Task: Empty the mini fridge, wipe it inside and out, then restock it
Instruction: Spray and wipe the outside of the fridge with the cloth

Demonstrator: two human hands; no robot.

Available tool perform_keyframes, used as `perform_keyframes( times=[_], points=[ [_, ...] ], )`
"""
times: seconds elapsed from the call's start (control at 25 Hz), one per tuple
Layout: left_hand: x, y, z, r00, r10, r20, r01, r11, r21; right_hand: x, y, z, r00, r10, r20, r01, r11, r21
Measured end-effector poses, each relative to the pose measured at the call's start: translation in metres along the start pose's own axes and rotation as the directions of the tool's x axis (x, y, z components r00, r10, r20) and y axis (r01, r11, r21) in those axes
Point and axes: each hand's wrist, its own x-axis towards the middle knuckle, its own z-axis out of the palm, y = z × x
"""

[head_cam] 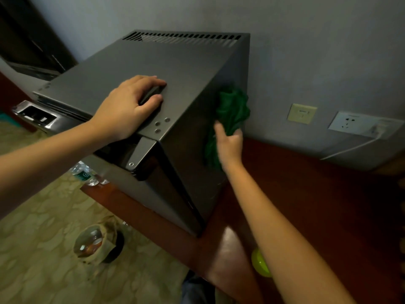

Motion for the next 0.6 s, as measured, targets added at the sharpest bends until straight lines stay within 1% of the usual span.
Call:
perform_keyframes(
  times=[0.04, 0.12, 0.16, 0.2, 0.24, 0.32, 0.4, 0.44, 0.48, 0.52, 0.56, 0.6],
  points=[
    [0.000, 0.002, 0.000, 1.000, -0.007, -0.001, 0.007, 1.000, -0.005, 0.007, 0.024, -0.005, 0.982, 0.178, -0.056, -0.177, 0.984, 0.031],
    [-0.001, 0.004, -0.002, 1.000, -0.017, -0.008, 0.017, 1.000, -0.017, -0.017, 0.075, -0.011, 0.892, 0.438, -0.110, -0.428, 0.898, 0.103],
    [-0.002, 0.004, -0.002, 1.000, -0.018, -0.009, 0.018, 1.000, -0.023, -0.047, 0.094, -0.013, 0.846, 0.521, -0.117, -0.510, 0.853, 0.111],
    [-0.003, 0.003, -0.003, 1.000, -0.018, -0.010, 0.018, 1.000, -0.024, -0.082, 0.107, -0.014, 0.824, 0.557, -0.106, -0.549, 0.830, 0.095],
    [-0.003, 0.003, -0.003, 1.000, -0.020, -0.010, 0.019, 0.999, -0.028, -0.113, 0.111, -0.015, 0.836, 0.542, -0.080, -0.539, 0.840, 0.053],
    [-0.002, 0.004, -0.003, 1.000, -0.027, -0.008, 0.026, 0.999, -0.042, -0.143, 0.102, -0.016, 0.892, 0.451, -0.020, -0.451, 0.893, -0.005],
    [-0.001, 0.003, -0.002, 1.000, -0.030, -0.004, 0.030, 0.998, -0.049, -0.138, 0.068, -0.016, 0.950, 0.313, -0.001, -0.313, 0.950, 0.002],
    [-0.002, 0.003, -0.002, 1.000, -0.030, -0.003, 0.030, 0.998, -0.050, -0.132, 0.041, -0.016, 0.980, 0.196, 0.022, -0.197, 0.980, 0.032],
    [-0.002, 0.002, -0.002, 1.000, -0.028, -0.005, 0.028, 0.998, -0.052, -0.127, 0.014, -0.016, 0.996, 0.030, 0.086, -0.035, 0.998, 0.055],
    [-0.003, 0.000, -0.002, 1.000, -0.023, -0.010, 0.022, 0.998, -0.056, -0.125, -0.008, -0.014, 0.966, -0.168, 0.195, 0.155, 0.985, 0.080],
    [-0.002, 0.000, -0.001, 1.000, -0.017, -0.013, 0.017, 0.998, -0.058, -0.127, -0.026, -0.011, 0.887, -0.345, 0.307, 0.338, 0.938, 0.078],
    [-0.001, 0.000, -0.001, 1.000, -0.011, -0.013, 0.010, 0.998, -0.056, -0.130, -0.036, -0.007, 0.795, -0.466, 0.389, 0.501, 0.865, 0.013]
  ],
)
